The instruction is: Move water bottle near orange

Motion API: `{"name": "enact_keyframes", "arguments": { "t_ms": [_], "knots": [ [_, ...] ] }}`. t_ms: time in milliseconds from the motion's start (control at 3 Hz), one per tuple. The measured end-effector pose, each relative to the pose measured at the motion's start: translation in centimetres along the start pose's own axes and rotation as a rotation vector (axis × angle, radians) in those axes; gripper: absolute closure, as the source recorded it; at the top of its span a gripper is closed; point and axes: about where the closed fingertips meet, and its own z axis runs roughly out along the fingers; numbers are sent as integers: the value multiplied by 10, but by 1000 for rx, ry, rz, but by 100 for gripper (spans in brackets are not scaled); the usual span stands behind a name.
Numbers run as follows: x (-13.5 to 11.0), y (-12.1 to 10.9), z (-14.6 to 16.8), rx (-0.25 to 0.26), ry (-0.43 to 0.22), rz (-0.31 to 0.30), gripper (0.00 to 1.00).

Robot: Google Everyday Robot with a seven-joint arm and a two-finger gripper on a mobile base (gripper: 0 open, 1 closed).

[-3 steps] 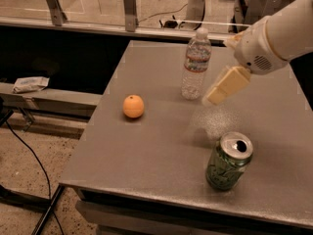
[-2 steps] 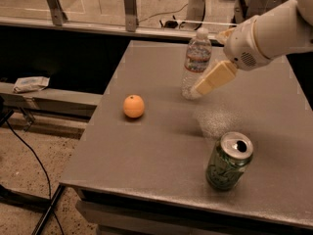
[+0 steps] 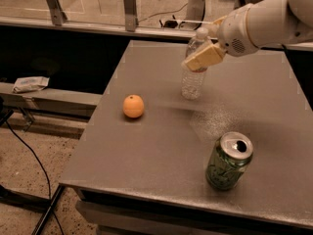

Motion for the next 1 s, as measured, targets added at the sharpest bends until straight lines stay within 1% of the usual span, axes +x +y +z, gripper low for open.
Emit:
{"name": "enact_keyframes", "arguments": {
  "t_ms": [333, 667, 1000],
  "knots": [
    [6, -3, 2, -2, -9, 47, 49],
    [14, -1, 3, -19, 2, 83, 72],
    [-4, 23, 13, -147, -36, 106, 100]
  ]
}}
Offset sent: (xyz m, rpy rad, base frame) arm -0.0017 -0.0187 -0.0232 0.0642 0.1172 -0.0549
